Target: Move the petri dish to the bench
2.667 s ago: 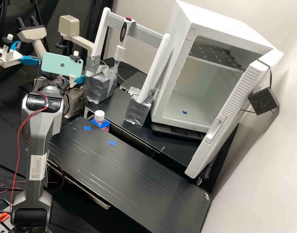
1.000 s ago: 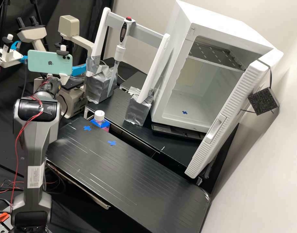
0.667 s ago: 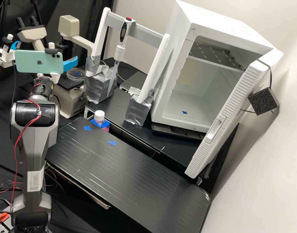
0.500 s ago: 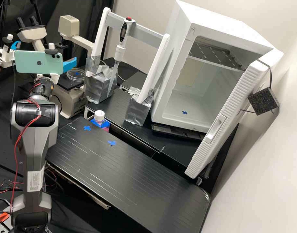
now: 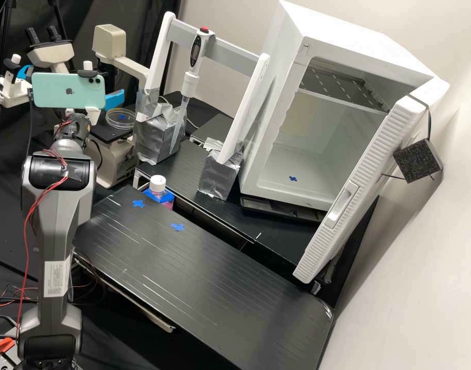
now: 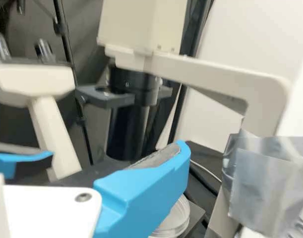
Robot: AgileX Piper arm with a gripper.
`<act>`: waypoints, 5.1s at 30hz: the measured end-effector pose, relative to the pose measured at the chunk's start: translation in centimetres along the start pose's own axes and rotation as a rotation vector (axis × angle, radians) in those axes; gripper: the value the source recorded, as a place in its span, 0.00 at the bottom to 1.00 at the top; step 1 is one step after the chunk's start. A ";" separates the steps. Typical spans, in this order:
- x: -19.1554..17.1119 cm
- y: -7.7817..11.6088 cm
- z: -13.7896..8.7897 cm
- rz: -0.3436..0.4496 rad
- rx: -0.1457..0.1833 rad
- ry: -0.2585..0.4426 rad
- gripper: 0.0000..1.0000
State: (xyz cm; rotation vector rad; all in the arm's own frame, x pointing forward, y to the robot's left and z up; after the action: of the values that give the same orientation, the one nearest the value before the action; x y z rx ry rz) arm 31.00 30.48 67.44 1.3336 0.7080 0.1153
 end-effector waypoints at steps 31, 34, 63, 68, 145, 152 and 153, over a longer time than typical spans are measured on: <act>6.3 -0.2 4.9 -0.103 0.070 -0.198 1.00; 6.5 -0.3 5.2 -0.112 0.071 -0.203 1.00; 6.8 -0.9 6.6 -0.147 0.168 -0.234 0.00; 6.8 -0.9 6.6 -0.146 0.175 -0.234 0.00; -13.2 -0.5 1.8 -0.055 0.053 0.074 0.00; -16.3 -2.0 2.8 -0.064 0.052 0.082 0.00; -16.6 -2.2 3.1 -0.067 0.052 0.080 0.00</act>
State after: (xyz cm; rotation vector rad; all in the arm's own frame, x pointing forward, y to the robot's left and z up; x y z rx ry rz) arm 18.80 19.58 72.33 1.3589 0.8271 0.0975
